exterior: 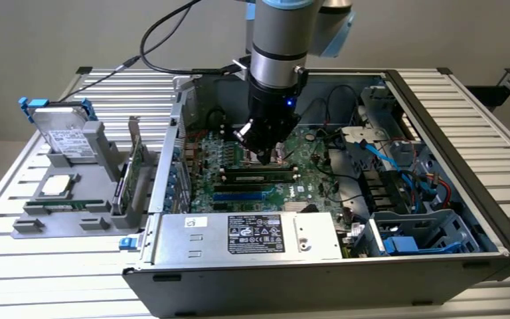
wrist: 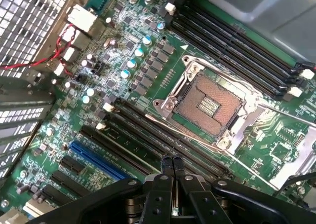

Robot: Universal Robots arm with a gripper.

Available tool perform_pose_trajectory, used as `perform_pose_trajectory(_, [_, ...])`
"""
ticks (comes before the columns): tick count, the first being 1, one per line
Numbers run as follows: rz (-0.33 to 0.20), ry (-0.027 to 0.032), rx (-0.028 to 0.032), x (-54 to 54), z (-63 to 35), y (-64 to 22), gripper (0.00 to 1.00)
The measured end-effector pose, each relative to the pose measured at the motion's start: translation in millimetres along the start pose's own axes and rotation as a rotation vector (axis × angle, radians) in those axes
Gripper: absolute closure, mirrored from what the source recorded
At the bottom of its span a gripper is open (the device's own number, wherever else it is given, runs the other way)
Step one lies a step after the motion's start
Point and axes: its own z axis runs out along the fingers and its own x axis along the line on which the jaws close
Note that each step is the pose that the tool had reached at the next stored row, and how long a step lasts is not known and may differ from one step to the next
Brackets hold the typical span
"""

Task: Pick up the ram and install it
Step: 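Press down the ram until it locks into place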

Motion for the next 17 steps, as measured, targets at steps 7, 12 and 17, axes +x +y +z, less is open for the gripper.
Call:
perform_pose_trajectory(7, [0.116, -0.0035, -0.004, 0.0, 0.1, 0.0, 0.9])
perform_pose_trajectory(12, [0.198, -0.0059, -0.0069, 0.0, 0.2, 0.0, 0.9])
perform_pose_trajectory(17, [0.282, -0.0083, -0.0098, 0.0, 0.2, 0.0, 0.9])
